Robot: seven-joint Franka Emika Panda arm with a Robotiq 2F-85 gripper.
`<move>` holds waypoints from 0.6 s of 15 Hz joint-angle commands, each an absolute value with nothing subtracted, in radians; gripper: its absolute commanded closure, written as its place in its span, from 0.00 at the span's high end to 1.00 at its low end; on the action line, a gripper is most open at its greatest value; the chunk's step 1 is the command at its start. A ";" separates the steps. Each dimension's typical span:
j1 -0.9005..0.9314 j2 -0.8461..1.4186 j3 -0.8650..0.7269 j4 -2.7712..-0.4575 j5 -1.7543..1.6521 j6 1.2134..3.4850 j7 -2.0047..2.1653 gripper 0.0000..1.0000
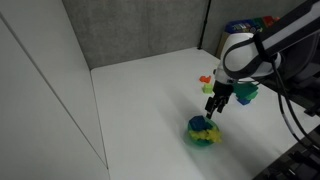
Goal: Put the yellow thing into the bowl
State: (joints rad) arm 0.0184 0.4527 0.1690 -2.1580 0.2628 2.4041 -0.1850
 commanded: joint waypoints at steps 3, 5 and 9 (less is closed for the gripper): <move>-0.001 0.371 0.094 -2.145 0.225 2.385 -0.129 1.00; -0.004 0.335 0.062 -2.146 0.199 2.382 -0.108 1.00; 0.000 0.232 -0.002 -2.165 0.093 2.347 -0.042 1.00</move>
State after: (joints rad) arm -0.0041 0.3209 0.0291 -2.1387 0.1606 2.3876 -0.1071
